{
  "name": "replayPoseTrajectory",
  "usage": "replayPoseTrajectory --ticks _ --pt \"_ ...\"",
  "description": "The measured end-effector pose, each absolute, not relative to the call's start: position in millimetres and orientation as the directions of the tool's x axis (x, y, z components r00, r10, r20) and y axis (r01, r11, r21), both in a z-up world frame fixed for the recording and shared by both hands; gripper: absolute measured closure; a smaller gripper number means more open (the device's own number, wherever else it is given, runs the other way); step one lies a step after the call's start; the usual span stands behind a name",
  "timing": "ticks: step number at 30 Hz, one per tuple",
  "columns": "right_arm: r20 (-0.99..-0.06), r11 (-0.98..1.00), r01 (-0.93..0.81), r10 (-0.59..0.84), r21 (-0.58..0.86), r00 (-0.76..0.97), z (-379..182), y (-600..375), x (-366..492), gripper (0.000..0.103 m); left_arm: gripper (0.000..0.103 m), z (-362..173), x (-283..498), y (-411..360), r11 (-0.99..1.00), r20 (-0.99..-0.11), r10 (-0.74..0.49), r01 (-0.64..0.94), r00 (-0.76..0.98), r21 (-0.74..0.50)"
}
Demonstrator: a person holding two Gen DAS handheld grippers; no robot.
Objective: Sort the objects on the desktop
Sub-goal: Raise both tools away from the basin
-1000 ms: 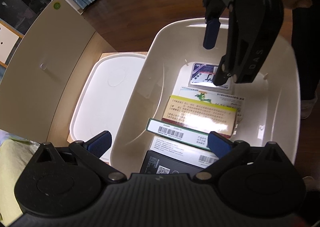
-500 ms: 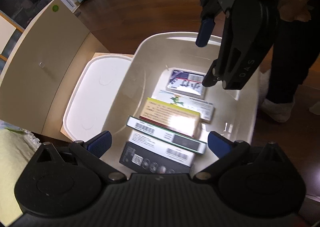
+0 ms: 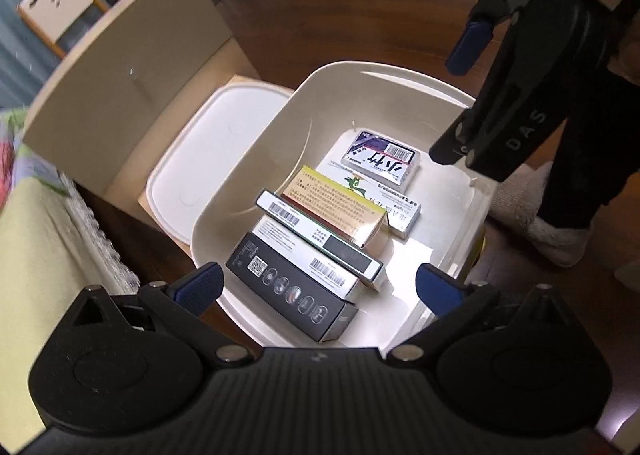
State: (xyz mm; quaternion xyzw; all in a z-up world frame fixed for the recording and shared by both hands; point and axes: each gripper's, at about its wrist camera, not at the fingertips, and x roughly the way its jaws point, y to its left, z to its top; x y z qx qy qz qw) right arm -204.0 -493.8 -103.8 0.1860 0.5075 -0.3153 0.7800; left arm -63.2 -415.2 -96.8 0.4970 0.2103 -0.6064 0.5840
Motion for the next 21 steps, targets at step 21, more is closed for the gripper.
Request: replayPoseTrajectory --ticks 21 --pt "-0.918 0.686 0.724 -0.234 0.078 0.320 -132 -496 -203 0.026 0.000 -119 -37 -432 0.047 -0.884 -0.423 0.979 0.201 0.200"
